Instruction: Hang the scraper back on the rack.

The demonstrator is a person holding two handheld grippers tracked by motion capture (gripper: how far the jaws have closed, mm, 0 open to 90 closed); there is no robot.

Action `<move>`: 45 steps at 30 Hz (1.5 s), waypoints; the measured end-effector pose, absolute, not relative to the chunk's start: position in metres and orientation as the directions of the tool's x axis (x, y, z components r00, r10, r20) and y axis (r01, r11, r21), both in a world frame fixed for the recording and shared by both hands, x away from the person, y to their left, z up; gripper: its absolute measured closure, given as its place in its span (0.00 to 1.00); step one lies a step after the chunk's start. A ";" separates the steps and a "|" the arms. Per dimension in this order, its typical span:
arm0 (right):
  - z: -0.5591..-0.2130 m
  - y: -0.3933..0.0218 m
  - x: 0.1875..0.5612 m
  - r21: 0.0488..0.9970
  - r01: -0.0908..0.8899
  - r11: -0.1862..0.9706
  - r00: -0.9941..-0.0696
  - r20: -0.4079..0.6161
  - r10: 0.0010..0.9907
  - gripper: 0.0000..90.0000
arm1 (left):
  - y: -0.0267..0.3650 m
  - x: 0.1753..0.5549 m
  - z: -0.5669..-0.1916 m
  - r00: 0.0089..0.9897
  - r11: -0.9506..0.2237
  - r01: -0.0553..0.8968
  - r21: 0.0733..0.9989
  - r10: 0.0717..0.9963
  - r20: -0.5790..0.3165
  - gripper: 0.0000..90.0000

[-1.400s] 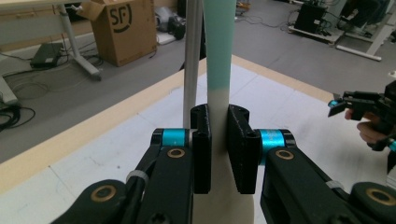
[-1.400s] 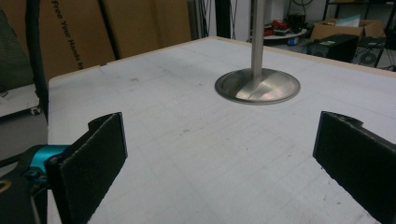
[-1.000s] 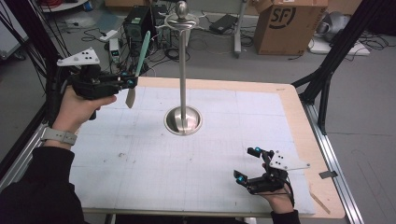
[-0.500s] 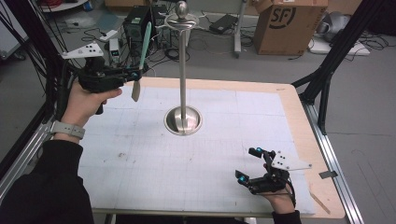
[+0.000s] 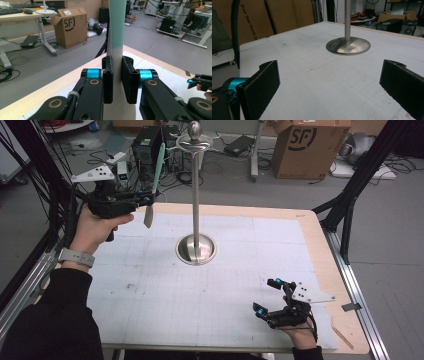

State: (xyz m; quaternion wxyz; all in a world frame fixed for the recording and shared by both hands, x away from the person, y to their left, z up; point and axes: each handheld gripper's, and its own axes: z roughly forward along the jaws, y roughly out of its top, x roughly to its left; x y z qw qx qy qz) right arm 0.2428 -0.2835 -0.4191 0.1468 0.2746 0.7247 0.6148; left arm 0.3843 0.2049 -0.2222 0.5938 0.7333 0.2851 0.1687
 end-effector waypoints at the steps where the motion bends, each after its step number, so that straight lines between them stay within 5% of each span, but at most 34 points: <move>1: -0.419 -0.284 0.243 0.972 0.218 0.092 -0.806 0.126 0.578 0.02 | 0.204 0.384 -0.222 0.781 -0.130 0.218 0.967 0.617 -0.094 0.89; 38: -0.420 -0.288 0.240 0.971 0.223 0.086 -0.799 0.131 0.587 0.02 | 0.177 0.394 -0.234 0.753 -0.155 0.233 0.960 0.653 -0.077 0.89; 45: -0.419 -0.288 0.238 0.971 0.221 0.091 -0.800 0.127 0.586 0.02 | 0.185 0.386 -0.244 0.745 -0.134 0.173 0.976 0.666 -0.041 0.68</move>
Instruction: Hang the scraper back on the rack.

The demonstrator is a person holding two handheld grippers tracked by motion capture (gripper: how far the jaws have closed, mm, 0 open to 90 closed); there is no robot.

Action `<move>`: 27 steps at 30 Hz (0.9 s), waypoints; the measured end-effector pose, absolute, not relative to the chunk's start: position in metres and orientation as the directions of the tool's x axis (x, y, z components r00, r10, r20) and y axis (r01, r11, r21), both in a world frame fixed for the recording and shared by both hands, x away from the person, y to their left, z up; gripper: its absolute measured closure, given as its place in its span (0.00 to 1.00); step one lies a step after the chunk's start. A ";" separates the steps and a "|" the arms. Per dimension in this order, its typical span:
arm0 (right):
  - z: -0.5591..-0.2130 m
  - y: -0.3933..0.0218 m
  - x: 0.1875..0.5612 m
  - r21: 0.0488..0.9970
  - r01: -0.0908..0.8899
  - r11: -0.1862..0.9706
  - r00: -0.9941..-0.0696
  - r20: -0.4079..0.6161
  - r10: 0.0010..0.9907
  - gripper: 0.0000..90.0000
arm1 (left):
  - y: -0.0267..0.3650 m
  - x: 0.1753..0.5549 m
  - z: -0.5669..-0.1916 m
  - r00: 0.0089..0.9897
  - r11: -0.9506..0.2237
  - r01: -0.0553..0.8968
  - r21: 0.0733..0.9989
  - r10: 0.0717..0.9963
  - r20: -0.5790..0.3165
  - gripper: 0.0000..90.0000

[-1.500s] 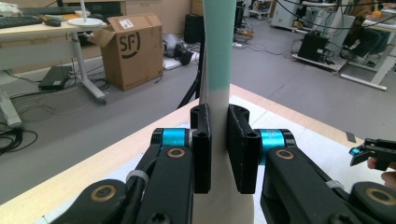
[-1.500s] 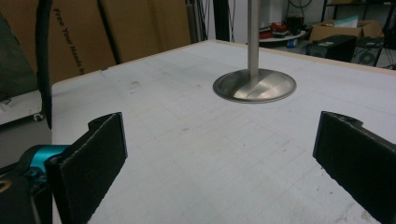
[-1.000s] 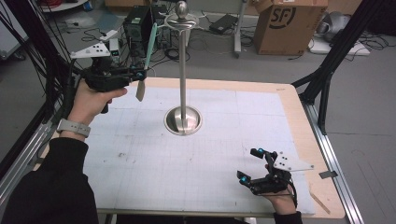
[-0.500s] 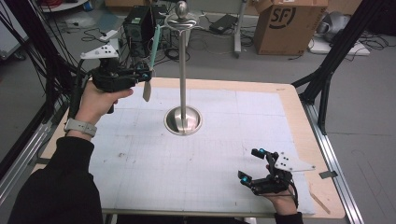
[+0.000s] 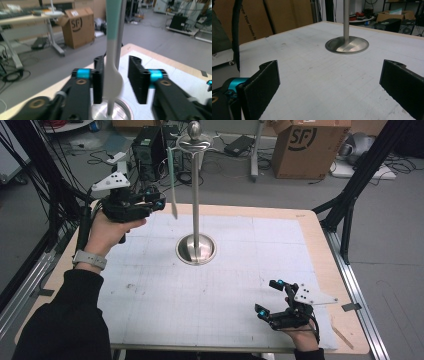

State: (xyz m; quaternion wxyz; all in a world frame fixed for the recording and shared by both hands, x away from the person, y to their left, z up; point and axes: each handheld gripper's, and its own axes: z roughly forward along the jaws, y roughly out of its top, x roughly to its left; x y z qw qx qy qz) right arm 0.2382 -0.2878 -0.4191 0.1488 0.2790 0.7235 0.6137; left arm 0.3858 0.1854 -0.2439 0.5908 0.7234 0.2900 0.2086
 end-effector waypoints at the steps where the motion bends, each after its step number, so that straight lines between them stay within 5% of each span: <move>1: -0.419 -0.288 0.238 0.971 0.221 0.090 -0.800 0.128 0.586 0.02 | 0.187 0.384 -0.246 0.743 -0.132 0.172 0.976 0.668 -0.041 0.65; 12: -0.420 -0.286 0.238 0.971 0.220 0.099 -0.797 0.120 0.592 0.02 | 0.205 0.351 -0.281 0.758 -0.117 0.112 0.987 0.653 -0.009 0.22; 18: -0.419 -0.286 0.239 0.971 0.217 0.099 -0.798 0.118 0.591 0.02 | 0.211 0.336 -0.295 0.812 -0.068 0.153 0.986 0.577 -0.086 0.05; 27: -0.420 -0.283 0.238 0.968 0.229 0.107 -0.798 0.124 0.590 0.02 | 0.217 0.311 -0.314 0.825 -0.076 0.109 0.991 0.563 -0.047 0.02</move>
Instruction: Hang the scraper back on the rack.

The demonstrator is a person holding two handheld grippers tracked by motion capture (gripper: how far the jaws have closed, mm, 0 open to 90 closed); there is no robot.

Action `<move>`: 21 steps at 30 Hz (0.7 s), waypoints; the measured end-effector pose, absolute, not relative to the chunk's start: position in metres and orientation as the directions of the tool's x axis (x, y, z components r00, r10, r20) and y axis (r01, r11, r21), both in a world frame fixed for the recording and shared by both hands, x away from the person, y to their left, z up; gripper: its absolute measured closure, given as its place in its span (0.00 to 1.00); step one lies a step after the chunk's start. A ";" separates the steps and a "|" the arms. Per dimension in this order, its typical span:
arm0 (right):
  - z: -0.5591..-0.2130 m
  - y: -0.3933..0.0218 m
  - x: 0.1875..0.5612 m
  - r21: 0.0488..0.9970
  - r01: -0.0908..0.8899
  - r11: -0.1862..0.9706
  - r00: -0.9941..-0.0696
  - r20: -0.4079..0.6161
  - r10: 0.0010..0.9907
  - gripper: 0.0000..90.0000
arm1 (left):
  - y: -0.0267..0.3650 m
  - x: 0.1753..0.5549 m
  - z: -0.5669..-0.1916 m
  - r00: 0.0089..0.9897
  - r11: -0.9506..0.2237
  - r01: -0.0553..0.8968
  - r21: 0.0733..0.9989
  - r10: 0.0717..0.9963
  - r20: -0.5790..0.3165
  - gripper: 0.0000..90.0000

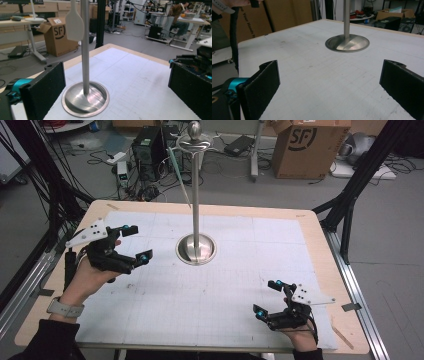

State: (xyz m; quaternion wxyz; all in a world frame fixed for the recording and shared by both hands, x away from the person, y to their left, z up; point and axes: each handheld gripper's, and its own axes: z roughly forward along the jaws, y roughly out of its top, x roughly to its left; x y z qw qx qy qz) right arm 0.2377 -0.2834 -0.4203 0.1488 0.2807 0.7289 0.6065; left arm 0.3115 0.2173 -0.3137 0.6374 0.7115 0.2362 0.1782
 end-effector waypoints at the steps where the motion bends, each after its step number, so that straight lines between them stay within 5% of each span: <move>1: -0.420 -0.283 0.237 0.967 0.228 0.110 -0.798 0.121 0.590 0.02 | 0.217 0.309 -0.317 0.823 -0.083 0.094 0.992 0.567 -0.030 0.02; 5: -0.420 -0.284 0.236 0.968 0.227 0.108 -0.794 0.120 0.595 0.02 | 0.218 0.301 -0.327 0.813 -0.122 0.060 0.991 0.582 0.023 0.02; 21: -0.419 -0.278 0.232 0.975 0.198 0.103 -0.795 0.099 0.599 0.02 | 0.231 0.281 -0.398 0.761 -0.032 0.118 0.992 0.645 -0.070 0.02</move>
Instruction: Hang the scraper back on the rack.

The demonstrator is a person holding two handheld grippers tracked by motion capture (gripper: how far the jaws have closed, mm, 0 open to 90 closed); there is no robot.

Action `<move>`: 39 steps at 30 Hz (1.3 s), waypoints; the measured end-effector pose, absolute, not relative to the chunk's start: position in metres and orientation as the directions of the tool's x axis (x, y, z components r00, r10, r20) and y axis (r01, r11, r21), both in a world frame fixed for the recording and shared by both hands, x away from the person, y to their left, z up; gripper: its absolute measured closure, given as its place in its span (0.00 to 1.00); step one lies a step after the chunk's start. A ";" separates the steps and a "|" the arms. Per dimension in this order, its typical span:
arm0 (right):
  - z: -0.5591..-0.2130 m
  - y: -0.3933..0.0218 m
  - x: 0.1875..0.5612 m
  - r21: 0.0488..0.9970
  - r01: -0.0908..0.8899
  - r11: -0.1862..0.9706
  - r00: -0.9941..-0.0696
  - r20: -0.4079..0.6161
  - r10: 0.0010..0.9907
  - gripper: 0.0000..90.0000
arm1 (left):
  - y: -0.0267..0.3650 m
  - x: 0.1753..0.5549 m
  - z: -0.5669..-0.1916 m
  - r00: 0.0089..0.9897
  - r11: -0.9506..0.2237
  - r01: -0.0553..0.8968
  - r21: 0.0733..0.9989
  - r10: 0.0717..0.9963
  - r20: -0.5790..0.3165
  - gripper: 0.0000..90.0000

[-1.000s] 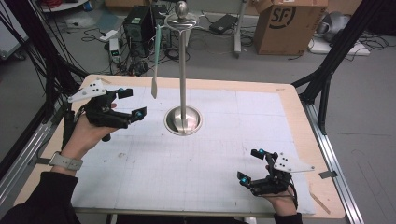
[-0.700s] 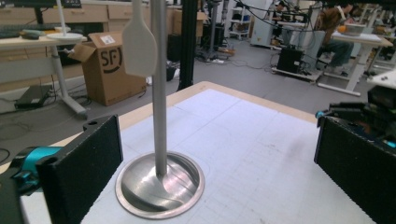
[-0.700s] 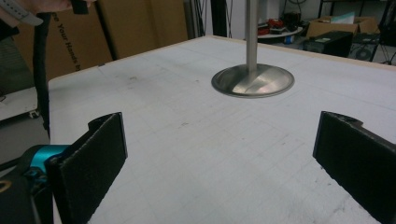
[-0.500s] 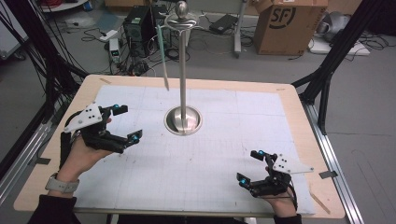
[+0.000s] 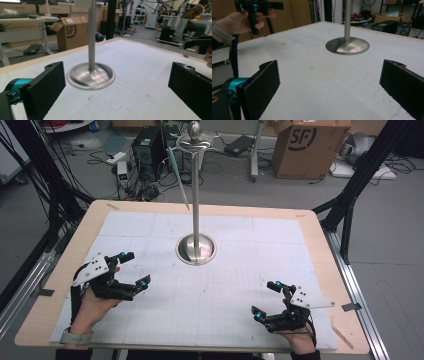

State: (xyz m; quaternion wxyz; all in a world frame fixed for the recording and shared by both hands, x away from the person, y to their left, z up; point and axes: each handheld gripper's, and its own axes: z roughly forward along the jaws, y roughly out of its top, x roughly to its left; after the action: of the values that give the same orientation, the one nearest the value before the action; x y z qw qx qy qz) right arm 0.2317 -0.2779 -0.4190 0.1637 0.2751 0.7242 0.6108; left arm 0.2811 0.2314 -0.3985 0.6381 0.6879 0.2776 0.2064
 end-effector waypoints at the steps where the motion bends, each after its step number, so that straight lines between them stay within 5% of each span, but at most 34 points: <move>1: -0.419 -0.278 0.232 0.975 0.199 0.102 -0.794 0.100 0.600 0.02 | 0.233 0.279 -0.402 0.757 -0.035 0.122 0.992 0.650 -0.071 0.02; 39: -0.425 -0.299 0.235 0.986 0.166 0.012 -0.737 0.117 0.665 0.02 | 0.304 0.214 -0.438 0.657 -0.026 0.106 0.994 0.752 -0.050 0.02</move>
State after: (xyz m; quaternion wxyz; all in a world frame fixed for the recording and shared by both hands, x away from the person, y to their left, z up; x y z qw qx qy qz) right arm 0.2350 -0.2989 -0.4252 0.1969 0.3042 0.6834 0.6338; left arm 0.2142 0.3035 -0.4381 0.6193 0.6671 0.3215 0.2610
